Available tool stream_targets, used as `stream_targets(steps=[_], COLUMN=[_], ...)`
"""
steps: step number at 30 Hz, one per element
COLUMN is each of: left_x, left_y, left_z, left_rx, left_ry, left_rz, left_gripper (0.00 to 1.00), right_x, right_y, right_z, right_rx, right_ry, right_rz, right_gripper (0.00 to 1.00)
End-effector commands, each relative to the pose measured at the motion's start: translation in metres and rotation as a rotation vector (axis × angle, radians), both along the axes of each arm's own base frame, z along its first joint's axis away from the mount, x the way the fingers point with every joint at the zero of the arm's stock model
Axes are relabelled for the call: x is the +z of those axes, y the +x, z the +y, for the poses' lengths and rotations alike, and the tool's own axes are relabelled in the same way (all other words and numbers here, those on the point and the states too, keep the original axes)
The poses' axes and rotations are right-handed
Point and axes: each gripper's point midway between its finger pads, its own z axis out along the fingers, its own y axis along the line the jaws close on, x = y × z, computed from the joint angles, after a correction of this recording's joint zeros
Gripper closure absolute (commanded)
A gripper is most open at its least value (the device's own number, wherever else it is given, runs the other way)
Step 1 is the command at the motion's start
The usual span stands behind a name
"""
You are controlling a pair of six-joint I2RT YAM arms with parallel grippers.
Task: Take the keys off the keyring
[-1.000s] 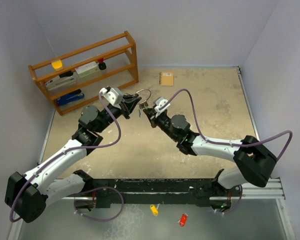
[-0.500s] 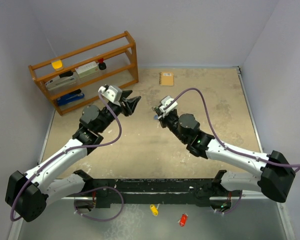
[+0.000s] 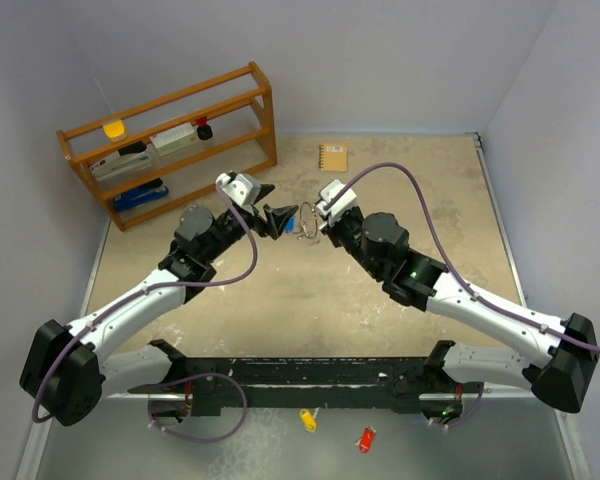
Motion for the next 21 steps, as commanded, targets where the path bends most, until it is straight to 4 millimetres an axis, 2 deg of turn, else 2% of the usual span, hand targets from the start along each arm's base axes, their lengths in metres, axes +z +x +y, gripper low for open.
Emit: stream_targets(steps=[1, 5, 6, 7, 10, 12, 17, 21], left_x=[0.021, 0.028, 0.028, 0.030, 0.033, 0.033, 0.026, 0.023], left_y=[-0.017, -0.034, -0.039, -0.044, -0.058, -0.065, -0.067, -0.063], left_z=[-0.019, -0.026, -0.028, -0.030, -0.035, -0.038, -0.044, -0.046], left_rx=[-0.140, -0.232, -0.260, -0.289, -0.363, -0.403, -0.455, -0.450], left_ry=[-0.032, -0.039, -0.034, -0.025, -0.010, 0.012, 0.071, 0.080], left_rz=[-0.093, -0.166, -0.186, -0.214, -0.279, -0.306, -0.309, -0.307], left_gripper=[0.33, 0.46, 0.46, 0.46, 0.33, 0.29, 0.28, 0.27], right_x=[0.044, 0.045, 0.046, 0.046, 0.047, 0.048, 0.057, 0.062], right_y=[-0.004, -0.006, -0.007, -0.007, -0.010, -0.013, -0.023, -0.032], right_z=[0.000, 0.000, 0.000, 0.001, 0.002, 0.003, 0.004, 0.006], right_rx=[0.015, 0.022, 0.027, 0.033, 0.053, 0.065, 0.113, 0.167], right_ry=[0.019, -0.030, -0.040, -0.046, -0.058, -0.053, -0.027, -0.069], right_rz=[-0.069, -0.074, -0.076, -0.077, -0.074, -0.076, -0.088, -0.074], right_gripper=[1.00, 1.00, 1.00, 1.00, 1.00, 1.00, 1.00, 1.00])
